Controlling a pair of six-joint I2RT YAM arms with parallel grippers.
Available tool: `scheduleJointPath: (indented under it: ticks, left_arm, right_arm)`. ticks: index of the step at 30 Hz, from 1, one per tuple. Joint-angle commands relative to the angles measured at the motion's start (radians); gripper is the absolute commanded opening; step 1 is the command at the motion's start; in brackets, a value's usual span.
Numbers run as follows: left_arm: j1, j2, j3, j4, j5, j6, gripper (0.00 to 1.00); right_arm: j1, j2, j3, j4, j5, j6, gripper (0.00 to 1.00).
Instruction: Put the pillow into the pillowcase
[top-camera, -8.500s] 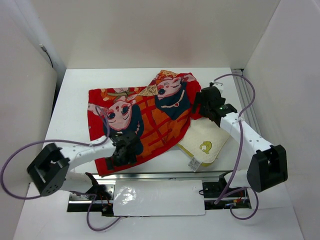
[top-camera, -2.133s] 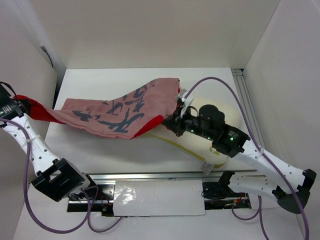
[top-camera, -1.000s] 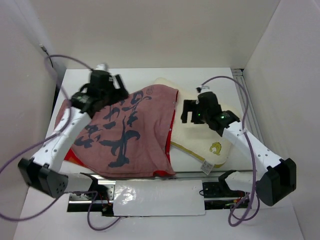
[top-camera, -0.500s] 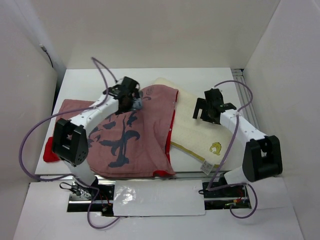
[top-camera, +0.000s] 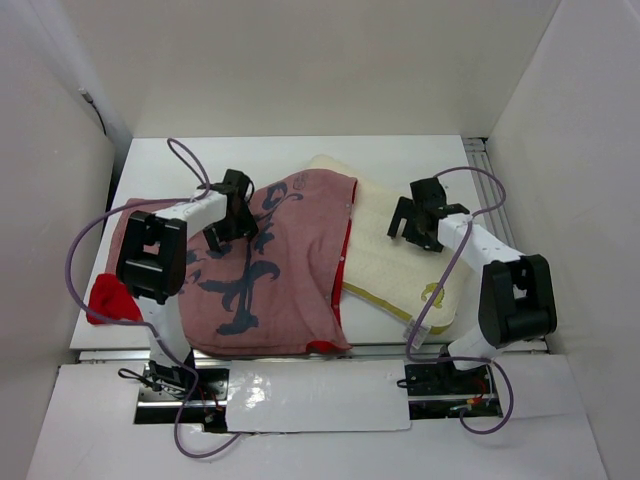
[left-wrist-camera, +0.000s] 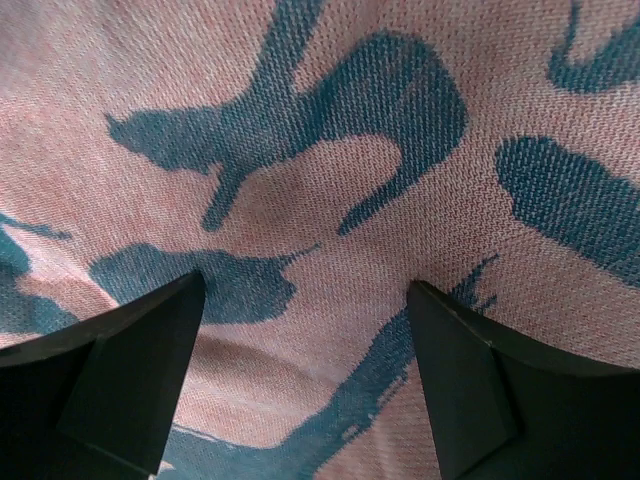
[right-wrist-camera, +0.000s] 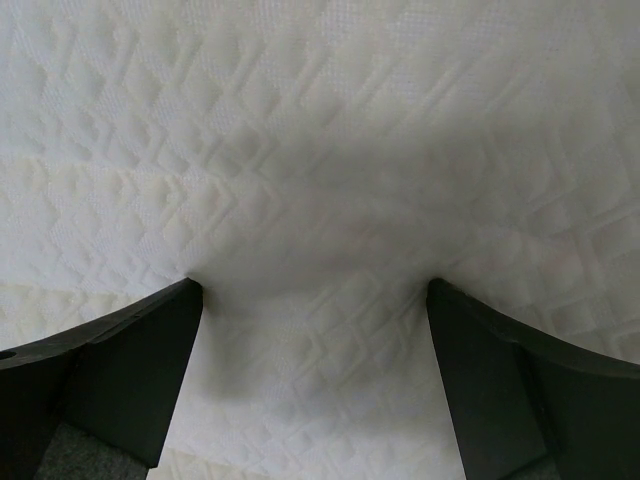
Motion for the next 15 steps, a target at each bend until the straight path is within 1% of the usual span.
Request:
scheduleJointPath:
  ticks: [1,3,5,6,7,8,9,10,11,12,13,15]
  left_arm:
    - [0.017,0.056,0.038,-0.015,-0.028,-0.021,0.96]
    - [0.042,0.1,0.038,-0.006,-0.008,-0.021,0.91]
    - [0.069,0.133,0.028,0.008,0.003,-0.032,0.77]
    - [0.1,0.148,0.028,0.008,0.023,-0.032,0.72]
    - [0.118,0.16,0.028,0.008,0.055,-0.032,0.58]
    - [0.135,0.178,0.018,0.02,0.055,-0.032,0.51]
    - [0.17,0.179,0.018,0.011,0.055,-0.041,0.34]
    - [0.189,0.192,0.018,0.002,0.055,-0.041,0.26]
    - [0.226,0.202,0.037,-0.011,0.102,-0.041,0.25]
    - [0.238,0.202,0.037,-0.011,0.103,-0.026,0.24]
    - [0.247,0.202,0.046,-0.011,0.132,-0.026,0.23]
    - [0.248,0.224,0.09,-0.031,0.115,-0.026,0.23]
  right_arm:
    - [-0.045,0.009,-0.032,0.002,0.05,0.014,1.0]
    - [-0.045,0.009,-0.032,0.002,0.05,0.014,1.0]
    - [-0.056,0.009,-0.032,0.002,0.05,0.014,1.0]
    - [-0.066,0.009,-0.032,0.002,0.05,0.014,1.0]
    - [-0.066,0.009,-0.032,0.002,0.05,0.005,1.0]
    - [-0.085,0.009,-0.032,0.002,0.059,0.005,1.0]
    - [-0.095,0.021,-0.032,-0.008,0.07,0.005,1.0]
    - [-0.109,0.033,-0.032,-0.008,0.085,0.005,1.0]
    - [-0.143,0.033,-0.032,-0.018,0.109,0.005,1.0]
    - [-0.164,0.044,-0.032,-0.018,0.12,0.005,1.0]
    - [-0.187,0.044,-0.032,-0.018,0.12,0.005,1.0]
    - [-0.242,0.053,-0.021,-0.018,0.139,-0.005,1.0]
